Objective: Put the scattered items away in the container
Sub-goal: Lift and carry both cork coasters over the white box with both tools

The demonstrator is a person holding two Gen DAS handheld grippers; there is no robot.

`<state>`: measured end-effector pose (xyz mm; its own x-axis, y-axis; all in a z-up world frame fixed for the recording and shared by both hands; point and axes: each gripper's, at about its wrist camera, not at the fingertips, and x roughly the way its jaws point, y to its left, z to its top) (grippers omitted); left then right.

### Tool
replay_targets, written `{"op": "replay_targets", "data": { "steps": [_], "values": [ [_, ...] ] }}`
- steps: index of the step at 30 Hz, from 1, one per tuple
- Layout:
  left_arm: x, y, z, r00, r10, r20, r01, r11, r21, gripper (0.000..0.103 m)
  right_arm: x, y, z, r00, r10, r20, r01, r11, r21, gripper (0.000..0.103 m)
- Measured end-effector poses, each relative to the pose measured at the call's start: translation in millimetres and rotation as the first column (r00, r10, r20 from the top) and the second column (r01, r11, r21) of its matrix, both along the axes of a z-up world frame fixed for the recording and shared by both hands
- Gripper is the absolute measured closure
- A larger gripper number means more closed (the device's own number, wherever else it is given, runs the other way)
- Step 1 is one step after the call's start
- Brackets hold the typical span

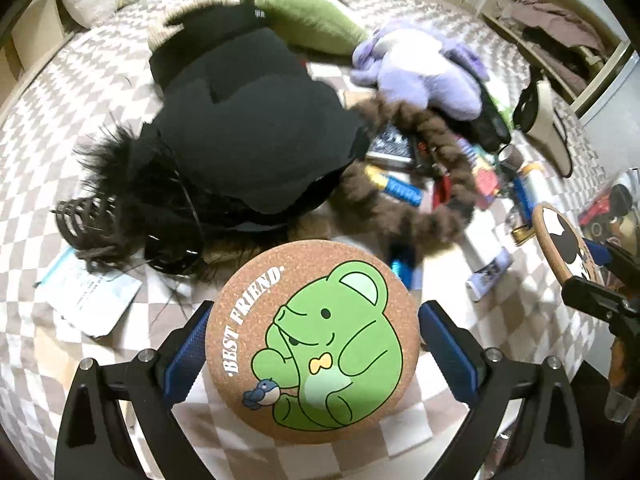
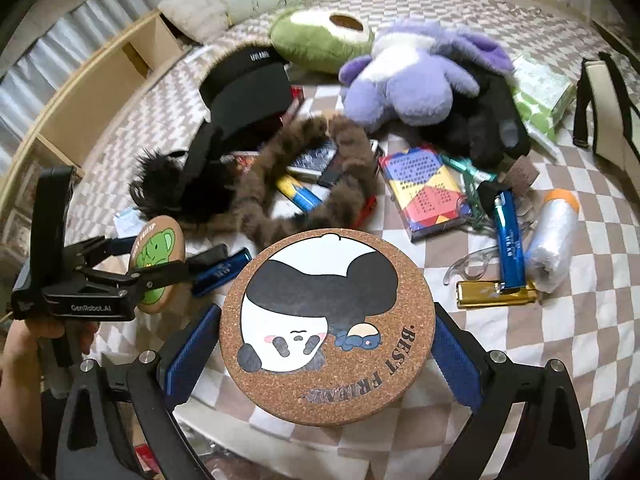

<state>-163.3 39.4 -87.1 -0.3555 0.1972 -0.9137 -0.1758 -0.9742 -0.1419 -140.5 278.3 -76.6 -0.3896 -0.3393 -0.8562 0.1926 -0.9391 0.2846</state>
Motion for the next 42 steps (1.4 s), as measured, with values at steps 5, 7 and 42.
{"op": "replay_targets", "data": {
  "steps": [5, 7, 42],
  "values": [
    [15.9, 5.5, 31.0, 0.996, -0.003, -0.084, 0.004, 1.0, 0.009, 0.004, 16.5, 7.3, 23.9, 0.997, -0.017, -0.079, 0.014, 0.999, -0.047, 0.004],
    [26.2, -3.5, 45.9, 0.994, -0.003, -0.112, 0.004, 1.0, 0.005, 0.004, 22.0, 9.1, 30.5, 0.995, -0.021, -0.096, 0.015, 0.998, -0.06, 0.004],
    [160.4, -4.3, 96.6, 0.958, -0.07, -0.277, 0.099, 0.991, 0.092, 0.004, 133.1, -8.3, 61.2, 0.982, 0.045, -0.183, -0.09, 0.966, -0.243, 0.004]
  ]
}}
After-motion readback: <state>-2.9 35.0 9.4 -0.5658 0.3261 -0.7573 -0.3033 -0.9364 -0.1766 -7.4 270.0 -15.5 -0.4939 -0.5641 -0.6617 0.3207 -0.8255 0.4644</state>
